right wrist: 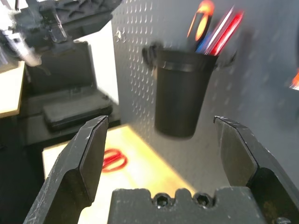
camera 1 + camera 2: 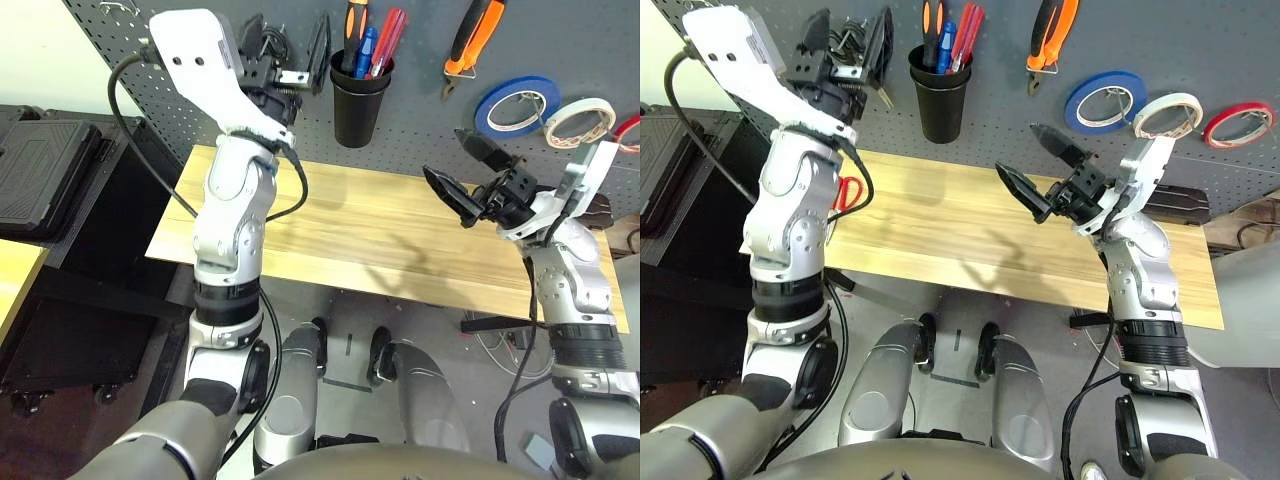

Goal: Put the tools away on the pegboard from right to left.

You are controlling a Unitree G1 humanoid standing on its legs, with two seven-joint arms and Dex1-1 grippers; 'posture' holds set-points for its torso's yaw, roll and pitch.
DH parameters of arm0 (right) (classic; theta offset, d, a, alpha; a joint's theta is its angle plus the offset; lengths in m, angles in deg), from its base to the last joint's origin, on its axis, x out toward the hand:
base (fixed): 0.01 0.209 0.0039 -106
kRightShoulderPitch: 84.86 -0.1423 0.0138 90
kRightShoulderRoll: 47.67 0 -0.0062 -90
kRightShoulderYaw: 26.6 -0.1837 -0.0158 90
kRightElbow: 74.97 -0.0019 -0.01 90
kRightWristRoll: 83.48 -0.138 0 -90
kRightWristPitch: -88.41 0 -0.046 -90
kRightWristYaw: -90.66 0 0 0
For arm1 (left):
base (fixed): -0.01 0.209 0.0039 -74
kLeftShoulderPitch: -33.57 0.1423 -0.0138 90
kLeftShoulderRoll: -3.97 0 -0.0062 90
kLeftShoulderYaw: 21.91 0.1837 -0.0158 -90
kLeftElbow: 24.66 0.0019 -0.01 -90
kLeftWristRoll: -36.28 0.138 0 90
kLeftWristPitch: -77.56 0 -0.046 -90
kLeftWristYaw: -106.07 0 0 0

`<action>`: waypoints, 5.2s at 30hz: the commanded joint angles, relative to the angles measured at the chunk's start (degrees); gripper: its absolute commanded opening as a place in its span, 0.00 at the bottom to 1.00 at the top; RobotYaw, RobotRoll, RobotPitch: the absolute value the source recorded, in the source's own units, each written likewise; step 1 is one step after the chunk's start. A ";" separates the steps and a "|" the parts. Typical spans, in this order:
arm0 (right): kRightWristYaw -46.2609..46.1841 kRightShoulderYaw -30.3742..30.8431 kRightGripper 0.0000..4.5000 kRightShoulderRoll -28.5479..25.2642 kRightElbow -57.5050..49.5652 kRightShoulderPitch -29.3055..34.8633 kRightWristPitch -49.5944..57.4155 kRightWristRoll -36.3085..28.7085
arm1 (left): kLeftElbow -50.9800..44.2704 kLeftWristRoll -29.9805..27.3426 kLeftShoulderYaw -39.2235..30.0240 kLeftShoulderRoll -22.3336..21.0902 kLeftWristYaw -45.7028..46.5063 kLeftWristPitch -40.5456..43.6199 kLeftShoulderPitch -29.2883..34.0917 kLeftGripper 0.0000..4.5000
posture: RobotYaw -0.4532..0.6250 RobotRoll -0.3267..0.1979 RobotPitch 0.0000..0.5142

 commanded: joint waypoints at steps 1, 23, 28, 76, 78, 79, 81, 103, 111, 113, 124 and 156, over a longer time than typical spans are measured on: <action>-1.68 2.83 1.00 -1.29 -2.38 1.66 3.47 3.51 | -2.60 0.56 0.97 -2.16 -0.99 4.07 3.66 0.99 | 0.66 0.62 0.52; -10.04 18.63 1.00 0.95 -1.21 4.12 12.14 21.41 | 27.86 13.17 2.74 -9.49 -4.14 -6.34 10.90 0.99 | 0.65 0.62 0.77; -11.79 20.52 1.00 2.13 -0.14 4.55 13.08 23.65 | 35.70 14.09 2.32 -9.87 -4.68 -9.34 7.66 0.99 | 0.63 0.62 0.81; -19.20 20.56 1.00 3.72 -10.84 8.14 21.41 25.93 | 92.41 14.93 -6.36 -10.51 3.02 -18.60 -19.73 0.51 | 0.51 0.62 0.83; -19.17 20.35 1.00 3.64 -10.38 7.79 21.27 25.92 | 91.44 15.07 -6.01 -9.94 2.44 -17.20 -19.21 0.35 | 0.51 0.62 0.83; -19.17 20.20 1.00 3.60 -10.13 7.58 21.22 25.92 | 90.75 14.95 -5.92 -9.49 2.19 -16.20 -18.88 0.26 | 0.51 0.62 0.82; -19.21 19.95 1.00 3.54 -9.42 7.10 20.98 25.98 | 88.98 14.68 -5.70 -8.54 1.80 -14.51 -18.14 0.19 | 0.51 0.62 0.82; -19.43 17.90 1.00 2.97 -0.19 2.61 15.52 26.38 | 33.25 10.63 -3.20 9.67 6.59 23.73 -0.20 0.85 | 0.56 0.62 0.78; -19.23 18.18 1.00 3.77 1.13 2.19 14.44 26.62 | 24.31 9.84 -3.76 11.22 7.83 29.49 0.19 0.99 | 0.57 0.62 0.78; -19.16 18.15 1.00 3.91 1.34 2.11 14.27 26.67 | 22.33 9.79 -3.74 11.37 8.06 30.73 0.24 0.99 | 0.57 0.62 0.78; -16.44 17.82 1.00 3.48 0.33 3.44 13.97 25.08 | 19.30 11.83 -5.00 4.58 8.01 31.63 3.30 0.99 | 0.58 0.62 0.78; -14.79 18.51 1.00 1.66 -1.67 4.88 14.98 25.43 | 29.83 11.16 -5.25 3.07 6.55 22.21 4.61 0.99 | 0.56 0.62 0.78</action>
